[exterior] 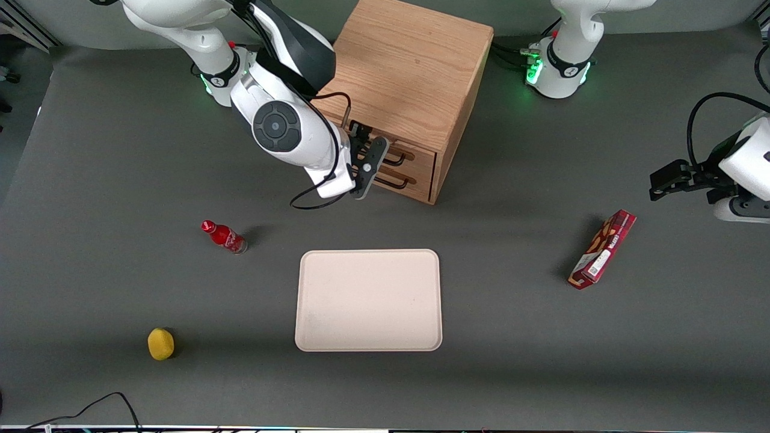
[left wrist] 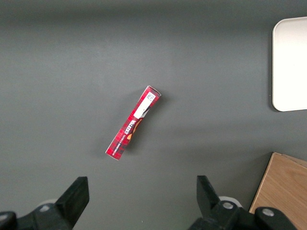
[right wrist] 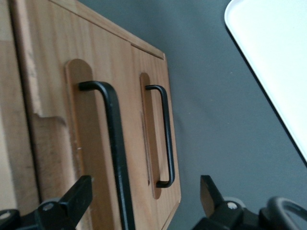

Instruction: Open upper drawer

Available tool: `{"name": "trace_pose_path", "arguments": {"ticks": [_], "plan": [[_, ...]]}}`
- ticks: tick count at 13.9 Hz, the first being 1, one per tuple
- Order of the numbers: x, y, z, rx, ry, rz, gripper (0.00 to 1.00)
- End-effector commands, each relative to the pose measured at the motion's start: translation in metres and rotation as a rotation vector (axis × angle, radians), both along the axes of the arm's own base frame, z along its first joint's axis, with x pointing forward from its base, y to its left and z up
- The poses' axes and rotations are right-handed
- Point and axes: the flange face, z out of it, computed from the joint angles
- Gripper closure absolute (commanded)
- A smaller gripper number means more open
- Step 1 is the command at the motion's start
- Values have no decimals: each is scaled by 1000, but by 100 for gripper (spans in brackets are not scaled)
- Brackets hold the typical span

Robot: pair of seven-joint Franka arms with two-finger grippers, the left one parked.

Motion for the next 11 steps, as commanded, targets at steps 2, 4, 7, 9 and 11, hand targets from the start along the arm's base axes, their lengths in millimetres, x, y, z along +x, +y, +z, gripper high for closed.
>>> {"name": "trace_pose_path", "arguments": {"ticks": [2,4,7,9,11], "plan": [[4,5,-12,4,-20,9,0],[6,6,-17,9,-20,5,0],[11,6,-27,6,-26,2,0],[23,3,-34,-2,-41,0,0],[48,-6,-29,14,-62,-26,0]]}}
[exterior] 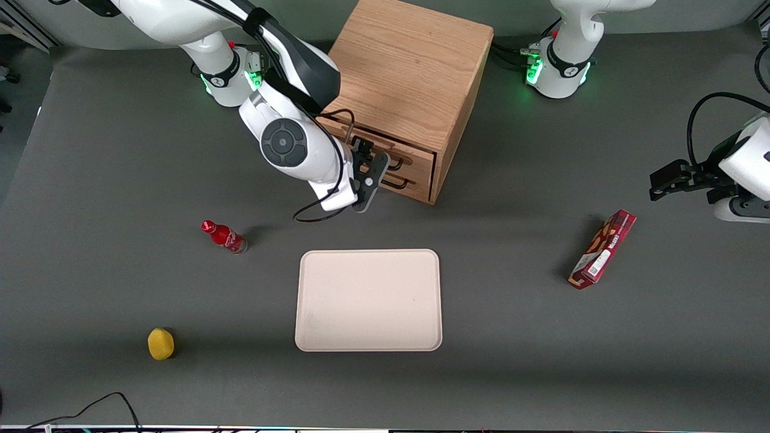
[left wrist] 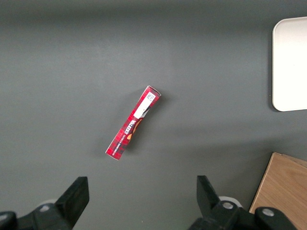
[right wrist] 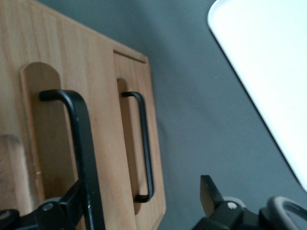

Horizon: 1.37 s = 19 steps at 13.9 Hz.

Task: Open upper drawer
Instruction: 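Pull the handle outward with the right gripper, sliding the drawer open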

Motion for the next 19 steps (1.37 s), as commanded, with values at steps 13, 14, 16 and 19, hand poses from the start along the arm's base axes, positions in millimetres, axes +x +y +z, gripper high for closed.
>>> {"name": "trace_pose_path", "arguments": {"ticks": [13,14,16,19], "plan": [[162,-110,4,20,-116,-62,0],[171,-117,7,23,-123,-59,0],[185,-131,10,33,-144,-46,0],[197,-147,23,31,-181,-60,0]]}}
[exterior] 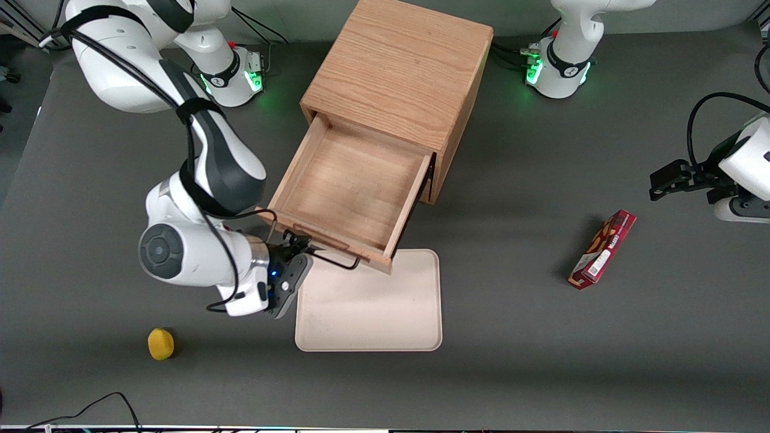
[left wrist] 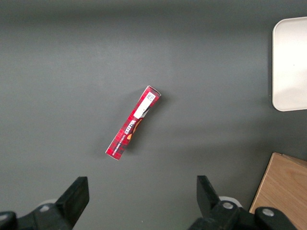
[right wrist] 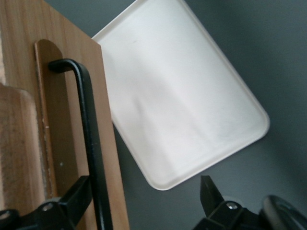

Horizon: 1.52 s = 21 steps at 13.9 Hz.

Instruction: Open upper drawer

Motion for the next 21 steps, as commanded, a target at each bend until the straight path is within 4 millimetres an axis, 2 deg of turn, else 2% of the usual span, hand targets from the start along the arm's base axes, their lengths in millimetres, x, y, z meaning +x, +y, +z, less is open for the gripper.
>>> {"name": "trace_pose_path", "arguments": {"ticks": [1,2,3,4,5,6,8,9,10,11,12,13,14,15,17,19,21], "plan": [[5,-1,21,-10,-13,31,0],[-2,0,46,-14,-11,32,0],[-13,3,83,-14,-38,32,0],[-27,1,137,-8,-96,-5,0],[-44,-2,179,-9,-127,-38,0],[-62,-11,205,-35,-102,-66,0],[-88,-25,238,-90,-39,-204,0],[-95,-39,252,-112,-18,-305,0],[-104,-43,266,-129,-14,-415,0],[-113,-48,273,-153,10,-535,0],[-126,-71,280,-247,8,-699,0],[-127,-87,281,-276,3,-756,0],[-128,-116,280,-315,35,-795,0],[-144,-139,280,-396,99,-815,0],[-158,-177,278,-411,95,-894,0],[-180,-200,252,-379,47,-945,0],[-227,-217,213,-303,-36,-970,0]]}}
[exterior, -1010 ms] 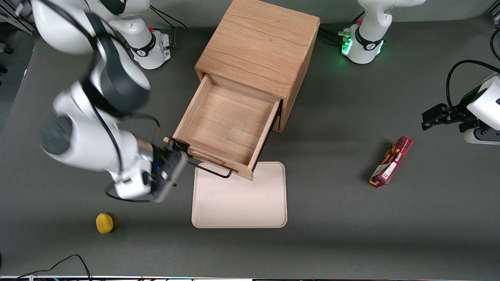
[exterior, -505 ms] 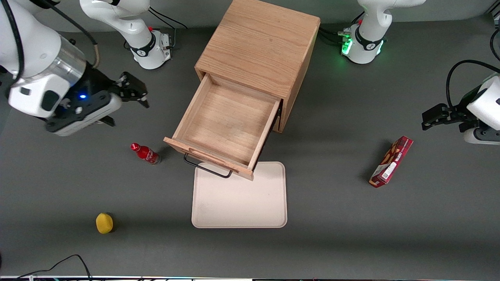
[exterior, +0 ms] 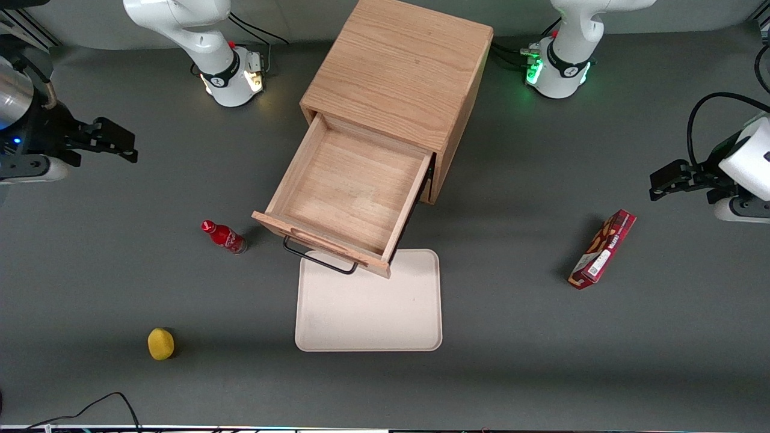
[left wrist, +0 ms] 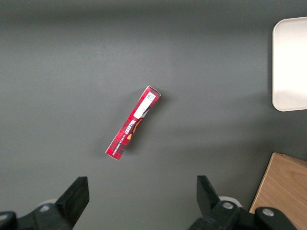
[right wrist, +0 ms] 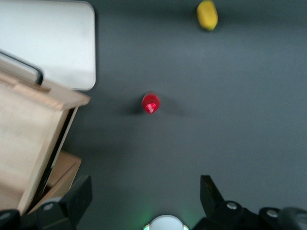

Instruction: Open upper drawer

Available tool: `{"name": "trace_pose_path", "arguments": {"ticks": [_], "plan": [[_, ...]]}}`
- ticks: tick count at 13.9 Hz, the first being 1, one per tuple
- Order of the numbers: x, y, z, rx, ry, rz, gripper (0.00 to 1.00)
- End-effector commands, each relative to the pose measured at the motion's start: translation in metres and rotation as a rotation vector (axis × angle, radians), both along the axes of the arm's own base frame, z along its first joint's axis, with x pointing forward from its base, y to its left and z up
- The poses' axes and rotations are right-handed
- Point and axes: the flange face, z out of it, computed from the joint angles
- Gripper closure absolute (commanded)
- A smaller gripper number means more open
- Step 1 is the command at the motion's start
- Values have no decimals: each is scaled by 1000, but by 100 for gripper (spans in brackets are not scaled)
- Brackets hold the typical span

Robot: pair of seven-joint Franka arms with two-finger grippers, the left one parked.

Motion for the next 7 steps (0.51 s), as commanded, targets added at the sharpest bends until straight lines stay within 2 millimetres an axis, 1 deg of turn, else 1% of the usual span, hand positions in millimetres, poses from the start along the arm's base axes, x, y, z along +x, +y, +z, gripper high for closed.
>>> {"name": "trace_pose_path", "arguments": {"ticks": [1,2,3,4,6,7], "plan": [[-94,-23,-62,61,-98,-28,0],[-105,-25,-66,77,-106,-27,0],[-106,-27,-63,84,-102,-34,0],[-103,-26,-54,85,-110,-34,0],[-96,-27,-42,84,-107,-40,0],[-96,-30,-41,75,-108,-37,0]]}}
